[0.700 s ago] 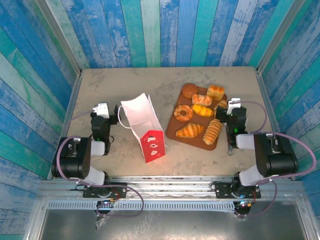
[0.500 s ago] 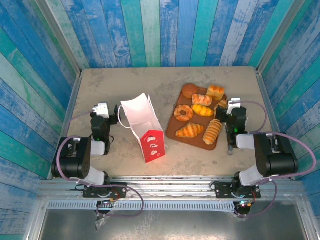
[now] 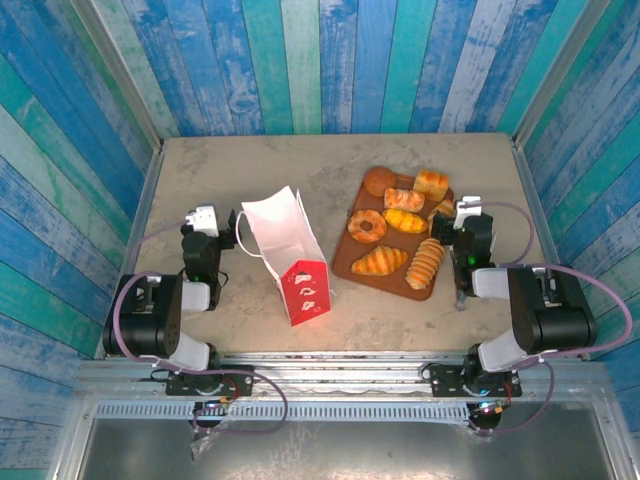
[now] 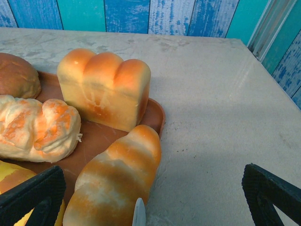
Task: Place the fake bread into the paper bag
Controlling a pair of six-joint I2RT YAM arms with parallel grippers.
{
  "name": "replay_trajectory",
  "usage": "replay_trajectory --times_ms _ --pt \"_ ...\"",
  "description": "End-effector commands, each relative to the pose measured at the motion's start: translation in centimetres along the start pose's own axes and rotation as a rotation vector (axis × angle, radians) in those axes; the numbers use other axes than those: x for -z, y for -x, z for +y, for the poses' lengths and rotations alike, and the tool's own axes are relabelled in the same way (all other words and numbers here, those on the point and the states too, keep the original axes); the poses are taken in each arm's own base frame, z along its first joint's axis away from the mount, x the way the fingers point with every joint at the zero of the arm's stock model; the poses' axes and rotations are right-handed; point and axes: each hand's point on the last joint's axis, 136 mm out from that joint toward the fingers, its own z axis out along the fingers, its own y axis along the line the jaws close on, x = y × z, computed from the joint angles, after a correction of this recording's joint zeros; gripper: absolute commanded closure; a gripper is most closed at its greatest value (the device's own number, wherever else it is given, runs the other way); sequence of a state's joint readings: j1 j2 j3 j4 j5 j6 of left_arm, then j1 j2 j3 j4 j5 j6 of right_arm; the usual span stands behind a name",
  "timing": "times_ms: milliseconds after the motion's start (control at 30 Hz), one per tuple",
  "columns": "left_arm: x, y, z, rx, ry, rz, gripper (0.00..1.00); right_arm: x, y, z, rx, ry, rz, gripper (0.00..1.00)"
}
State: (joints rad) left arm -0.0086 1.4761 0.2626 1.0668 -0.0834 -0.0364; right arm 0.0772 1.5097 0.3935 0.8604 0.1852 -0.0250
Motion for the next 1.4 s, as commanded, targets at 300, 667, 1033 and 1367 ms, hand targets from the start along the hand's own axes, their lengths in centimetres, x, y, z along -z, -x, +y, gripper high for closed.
replay_trajectory --times_ms 300,667,1033,1367 --pt "0.5 1.5 0.8 0.015 0.050 -0.014 0.06 1.0 1.3 -1.6 -0.041 -0.081 -0.015 0.00" --pt "2.4 12.8 2.6 0.308 0.165 -0.034 0.06 7.5 8.1 -3.2 -0.240 -0.068 0.022 0.00" --pt "7.1 19.2 -1.3 0.385 0.008 0.329 0.06 12.4 10.5 2.4 -0.485 0.254 0.284 0.00" --pt "13.5 16.0 -4.7 0.387 -0.140 0.641 0.06 12.6 9.8 3.4 -0.519 0.293 0.357 0.00"
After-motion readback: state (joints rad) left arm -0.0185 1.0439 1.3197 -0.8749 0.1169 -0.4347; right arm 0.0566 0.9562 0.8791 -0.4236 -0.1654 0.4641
